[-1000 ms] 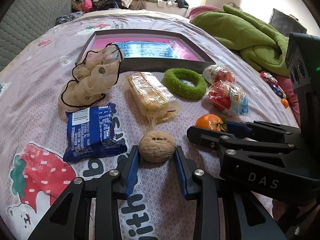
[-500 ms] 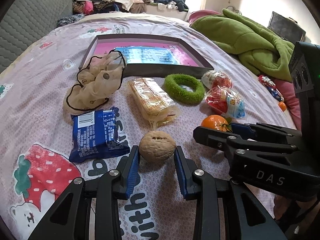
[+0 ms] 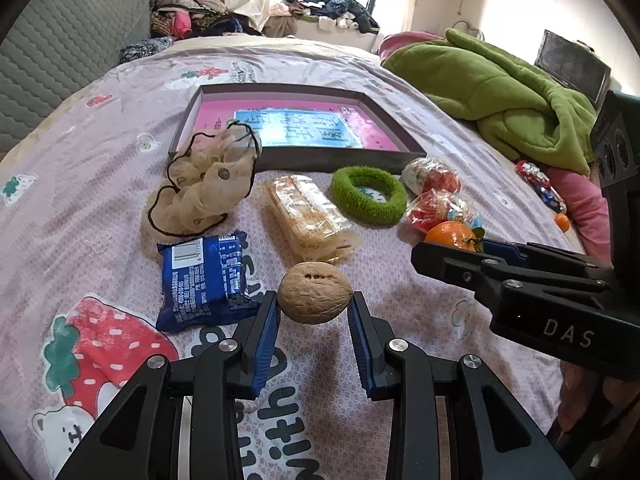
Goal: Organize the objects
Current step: 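Close the left tool on the walnut while the right tool grasps the orange, then lift the walnut with the left tool while the right tool carries the orange to the tray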
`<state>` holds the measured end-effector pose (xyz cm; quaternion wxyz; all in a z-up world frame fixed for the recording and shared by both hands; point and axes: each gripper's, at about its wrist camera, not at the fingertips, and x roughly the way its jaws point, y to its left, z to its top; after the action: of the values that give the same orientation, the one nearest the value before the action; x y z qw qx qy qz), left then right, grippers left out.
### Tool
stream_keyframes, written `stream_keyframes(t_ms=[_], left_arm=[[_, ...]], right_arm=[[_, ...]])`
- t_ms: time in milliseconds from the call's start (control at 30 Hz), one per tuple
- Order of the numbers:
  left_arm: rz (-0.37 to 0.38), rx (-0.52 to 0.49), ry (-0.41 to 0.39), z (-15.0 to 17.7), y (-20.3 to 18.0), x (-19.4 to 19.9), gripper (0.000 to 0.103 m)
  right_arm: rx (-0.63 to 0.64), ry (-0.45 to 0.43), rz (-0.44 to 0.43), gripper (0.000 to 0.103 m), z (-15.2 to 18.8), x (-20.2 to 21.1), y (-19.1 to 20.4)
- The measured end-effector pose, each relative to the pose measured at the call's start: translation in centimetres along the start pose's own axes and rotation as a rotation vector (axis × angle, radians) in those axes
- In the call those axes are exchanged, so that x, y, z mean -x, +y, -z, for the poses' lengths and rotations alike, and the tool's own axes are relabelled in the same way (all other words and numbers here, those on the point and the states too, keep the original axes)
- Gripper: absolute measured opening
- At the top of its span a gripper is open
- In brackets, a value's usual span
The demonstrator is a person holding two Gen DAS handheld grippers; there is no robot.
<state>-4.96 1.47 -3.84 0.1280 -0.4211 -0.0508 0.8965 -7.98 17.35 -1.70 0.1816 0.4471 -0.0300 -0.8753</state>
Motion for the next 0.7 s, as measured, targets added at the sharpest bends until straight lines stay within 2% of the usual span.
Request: stream_keyframes(t_ms=[367,700], left_arm=[[-0.012,-0.001,-0.041,-1.6,-0.6,2.1,0.035],[-0.034,0.012,-0.06,-3.5,-0.3,2.3,0.035]], right_arm=[[0.033,-0.058,0.011,0.04,-0.9,2.2,0.7],[0.081,-0.099,0.021,0.04,-2.0,3.3,1.1]])
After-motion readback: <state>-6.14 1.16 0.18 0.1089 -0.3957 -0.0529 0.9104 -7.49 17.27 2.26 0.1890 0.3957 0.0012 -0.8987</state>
